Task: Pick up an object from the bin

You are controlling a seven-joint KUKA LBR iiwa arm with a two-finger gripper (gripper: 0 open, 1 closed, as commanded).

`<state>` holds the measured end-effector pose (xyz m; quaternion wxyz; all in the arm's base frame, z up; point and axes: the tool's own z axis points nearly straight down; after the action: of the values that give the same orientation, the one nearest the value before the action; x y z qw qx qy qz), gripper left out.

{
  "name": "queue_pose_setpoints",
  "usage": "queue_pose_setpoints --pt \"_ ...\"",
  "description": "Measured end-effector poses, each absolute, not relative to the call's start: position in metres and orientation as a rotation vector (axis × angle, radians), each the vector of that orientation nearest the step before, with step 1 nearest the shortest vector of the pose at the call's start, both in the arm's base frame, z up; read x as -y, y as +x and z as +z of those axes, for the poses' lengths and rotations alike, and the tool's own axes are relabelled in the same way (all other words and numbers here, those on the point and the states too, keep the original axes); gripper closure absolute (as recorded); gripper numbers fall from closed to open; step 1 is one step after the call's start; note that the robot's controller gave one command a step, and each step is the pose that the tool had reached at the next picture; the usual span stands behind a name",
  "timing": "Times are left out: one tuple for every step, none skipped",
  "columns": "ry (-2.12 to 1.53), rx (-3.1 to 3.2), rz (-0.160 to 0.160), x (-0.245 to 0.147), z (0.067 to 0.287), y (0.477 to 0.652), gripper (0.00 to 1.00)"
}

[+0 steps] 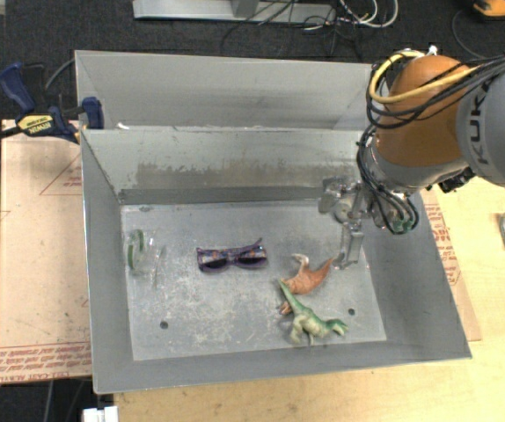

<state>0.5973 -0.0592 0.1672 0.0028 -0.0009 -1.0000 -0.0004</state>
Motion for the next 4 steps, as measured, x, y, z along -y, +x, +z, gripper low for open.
queue_pose_setpoints --pt "0.000 3.143 0.000 0.059 0.172 0.599 0.00" --pt "0.135 3.139 -0.001 0.051 0.084 0.573 0.00" --pt "0.191 3.131 -0.004 0.052 0.064 0.569 0.00" --pt "0.509 3.104 -0.002 0.087 0.151 0.569 1.00"
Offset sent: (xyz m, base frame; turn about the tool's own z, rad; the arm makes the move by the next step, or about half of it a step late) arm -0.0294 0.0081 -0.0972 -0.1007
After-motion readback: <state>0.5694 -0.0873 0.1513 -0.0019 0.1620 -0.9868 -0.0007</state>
